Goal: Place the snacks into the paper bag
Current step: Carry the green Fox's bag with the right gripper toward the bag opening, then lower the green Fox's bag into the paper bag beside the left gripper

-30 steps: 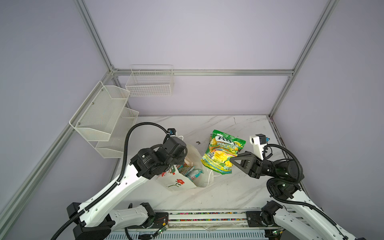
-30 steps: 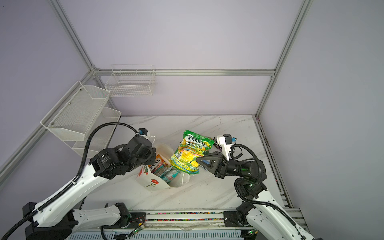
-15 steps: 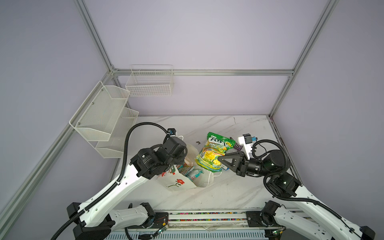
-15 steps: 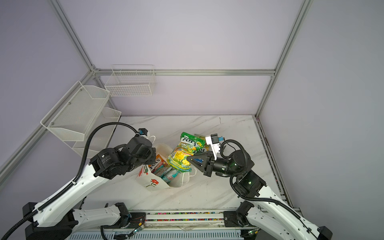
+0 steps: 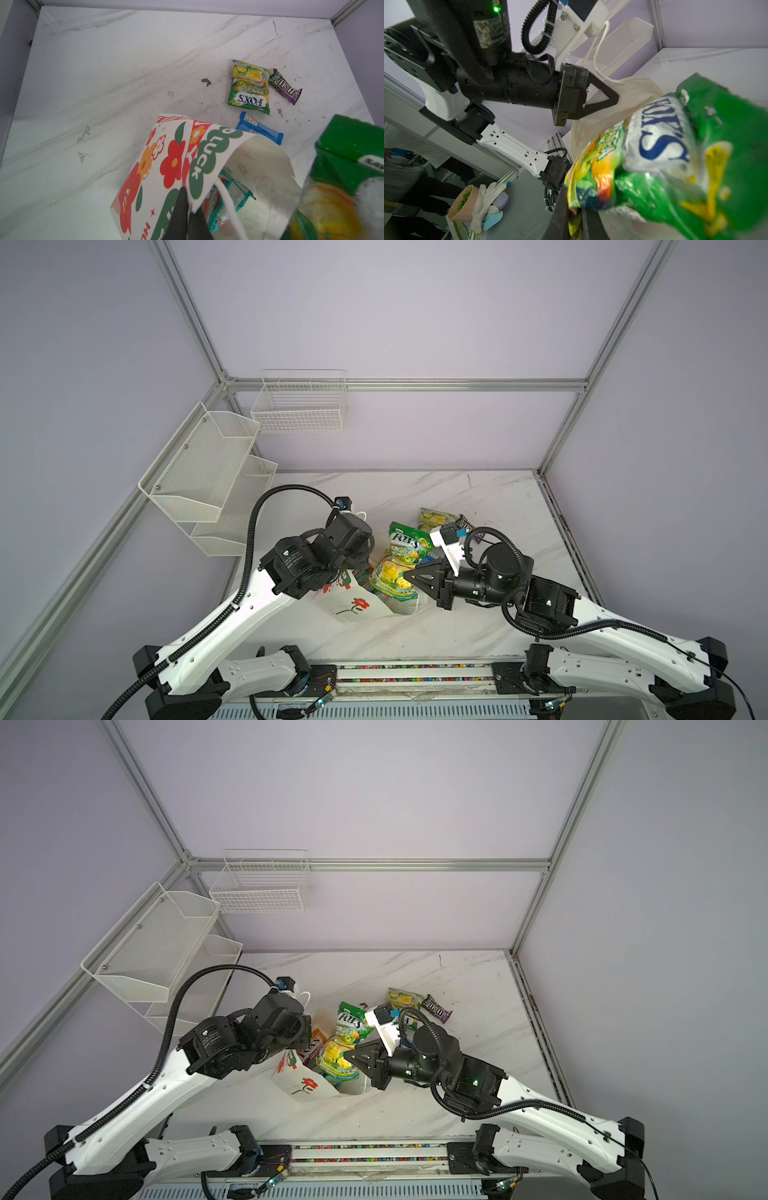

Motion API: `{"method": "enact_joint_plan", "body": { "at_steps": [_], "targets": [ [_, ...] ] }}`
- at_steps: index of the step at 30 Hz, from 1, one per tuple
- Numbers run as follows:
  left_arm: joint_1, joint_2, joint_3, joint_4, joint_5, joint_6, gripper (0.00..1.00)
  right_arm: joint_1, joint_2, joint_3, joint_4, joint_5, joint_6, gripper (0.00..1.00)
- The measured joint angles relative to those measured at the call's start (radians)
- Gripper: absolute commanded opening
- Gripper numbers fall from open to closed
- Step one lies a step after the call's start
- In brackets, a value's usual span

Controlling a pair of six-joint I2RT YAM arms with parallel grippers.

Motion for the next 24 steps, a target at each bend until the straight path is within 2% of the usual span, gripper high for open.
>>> {"method": "enact_joint_plan", "body": {
  "at_steps": [14,24],
  "targets": [
    [0.000,-0.014,-0.006,-0.002,0.003,0.000,0.00,0.228,0.136,0.139,-0.143,0.350,-0.111,0.00],
    [0.000,-0.024,-0.014,-0.003,0.003,0.001,0.00,0.315,0.215,0.208,-0.203,0.516,-0.151,0.00]
  ]
}}
